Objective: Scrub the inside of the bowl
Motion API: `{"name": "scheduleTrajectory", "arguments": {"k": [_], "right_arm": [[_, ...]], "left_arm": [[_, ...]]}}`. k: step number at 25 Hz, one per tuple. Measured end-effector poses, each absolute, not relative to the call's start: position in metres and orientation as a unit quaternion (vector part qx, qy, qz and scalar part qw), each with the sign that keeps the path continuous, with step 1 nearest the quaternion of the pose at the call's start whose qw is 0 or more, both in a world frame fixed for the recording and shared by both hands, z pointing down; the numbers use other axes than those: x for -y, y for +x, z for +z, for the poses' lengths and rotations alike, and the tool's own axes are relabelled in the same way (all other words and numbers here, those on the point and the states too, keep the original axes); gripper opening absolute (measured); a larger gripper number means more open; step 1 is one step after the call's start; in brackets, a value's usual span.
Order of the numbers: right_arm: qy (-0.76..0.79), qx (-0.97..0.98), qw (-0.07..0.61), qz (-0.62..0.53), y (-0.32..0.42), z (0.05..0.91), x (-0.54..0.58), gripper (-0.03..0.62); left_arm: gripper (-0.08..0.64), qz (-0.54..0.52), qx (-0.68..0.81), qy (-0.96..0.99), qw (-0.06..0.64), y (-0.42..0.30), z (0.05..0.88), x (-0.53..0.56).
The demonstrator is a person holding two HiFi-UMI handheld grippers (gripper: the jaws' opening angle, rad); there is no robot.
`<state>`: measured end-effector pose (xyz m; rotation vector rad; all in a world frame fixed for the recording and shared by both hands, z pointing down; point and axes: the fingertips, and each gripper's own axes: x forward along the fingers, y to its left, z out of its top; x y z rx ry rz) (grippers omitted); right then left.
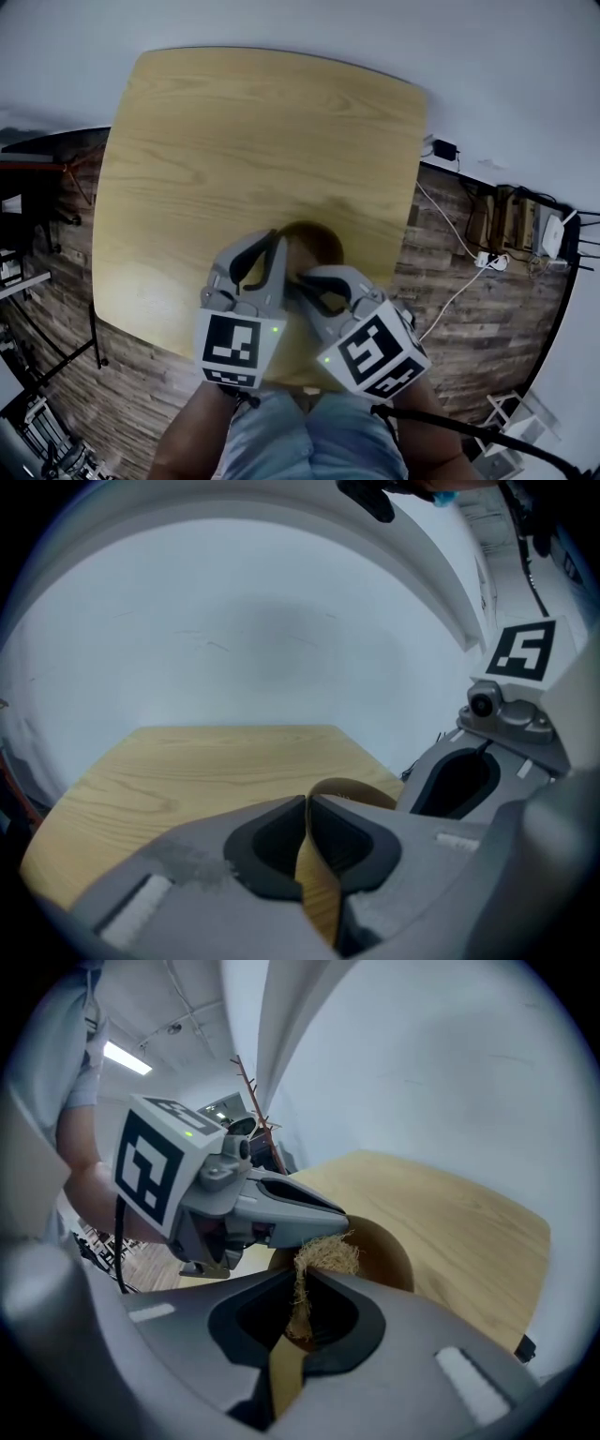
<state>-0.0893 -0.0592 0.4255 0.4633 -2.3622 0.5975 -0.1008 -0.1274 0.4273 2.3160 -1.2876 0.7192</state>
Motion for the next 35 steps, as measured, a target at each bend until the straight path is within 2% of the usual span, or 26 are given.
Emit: {"name": "scheduleTrajectory", "arguments": {"k": [5,10,20,28,35], "right_arm": [[0.169,0.903,0.326,0.224,-0.086,0.416,0.049,0.025],[0.162,0.907,0.320,0.223,-0.080,0.404,0.034,0.025],[0.201,0.910,0.284,0.226,-0.050,0.379,0.018,0.026],[0.233,0.909,0.264,0.223,-0.030,0.369,0.018,0.026],[0.276,0.905,0.235,0.221,-0.007,0.357,0.028,0.026]], "left_arm": [[0.041,0.257,0.458,0.829,0.191,-0.104,0.429,0.128],[0.043,0.243,0.469,0.821,0.216,-0.107,0.432,0.128],[0.052,0.228,0.511,0.800,0.215,-0.126,0.423,0.127],[0.078,0.189,0.533,0.781,0.264,-0.138,0.424,0.115],[0.078,0.166,0.567,0.768,0.248,-0.148,0.404,0.103]]}}
